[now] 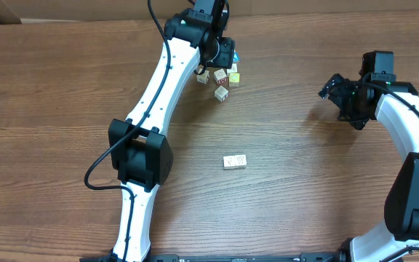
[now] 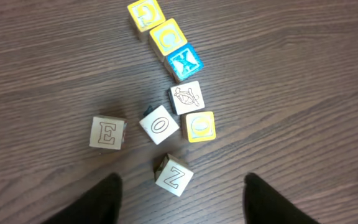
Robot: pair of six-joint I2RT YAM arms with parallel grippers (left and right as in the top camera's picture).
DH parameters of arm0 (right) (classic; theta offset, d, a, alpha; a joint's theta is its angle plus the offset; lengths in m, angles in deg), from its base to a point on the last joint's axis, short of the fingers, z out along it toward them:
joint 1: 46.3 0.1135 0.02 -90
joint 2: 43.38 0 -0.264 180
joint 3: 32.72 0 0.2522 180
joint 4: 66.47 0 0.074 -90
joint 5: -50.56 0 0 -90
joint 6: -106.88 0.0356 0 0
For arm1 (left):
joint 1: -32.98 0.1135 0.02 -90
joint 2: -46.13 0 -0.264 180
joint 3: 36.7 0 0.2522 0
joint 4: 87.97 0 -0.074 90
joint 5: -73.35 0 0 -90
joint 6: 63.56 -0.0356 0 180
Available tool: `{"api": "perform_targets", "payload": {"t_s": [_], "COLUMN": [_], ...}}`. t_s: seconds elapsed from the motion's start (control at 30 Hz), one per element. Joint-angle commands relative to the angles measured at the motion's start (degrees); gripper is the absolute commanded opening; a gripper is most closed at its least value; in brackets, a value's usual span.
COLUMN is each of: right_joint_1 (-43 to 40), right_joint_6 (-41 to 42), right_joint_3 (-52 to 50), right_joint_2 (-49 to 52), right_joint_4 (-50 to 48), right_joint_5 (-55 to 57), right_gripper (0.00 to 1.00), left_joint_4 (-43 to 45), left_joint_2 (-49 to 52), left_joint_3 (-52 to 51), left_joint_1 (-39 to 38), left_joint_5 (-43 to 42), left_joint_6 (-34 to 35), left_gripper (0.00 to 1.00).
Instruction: Flip 4 blocks
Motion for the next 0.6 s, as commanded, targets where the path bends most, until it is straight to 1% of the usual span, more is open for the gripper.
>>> {"api": "perform_targets", "payload": {"t_s": [0.0,0.07,0.27,0.4,0.57], "right_joint_1": [0.1,0.1,0.1,0.1,0.1], "right_joint_6": [-0.2,-0.2,-0.2,-0.2,-0.2], "right_joint_3": [1.0,1.0,1.0,1.0,1.0], "right_joint_2": [0.1,0.1,0.1,0.1,0.1], "right_joint_4": [-0.2,-0.2,-0.2,-0.2,-0.2], "right_joint_5": [-0.3,-0.3,-0.3,-0.3,-0.3], "right_gripper": [1.00,1.00,1.00,1.00,1.00], "left_joint_4": [0.0,0.7,5.3,8.2,12.2], "left_joint_2": [0.4,0.4,0.4,0.4,0.4], "left_joint_3": [-1.6,-4.1,-12.5,-16.4,-21.5], "left_joint_1": [-0.5,-0.5,-0.5,-0.5,-0.9], "left_joint_5": [0.3,0.4,0.2,-0.2,-3.3], "left_joint_6": [-1.2,-1.2,-1.7,-2.2,-6.7], "left_gripper": [0.52,0.51,0.59,0.59,0.59]}}
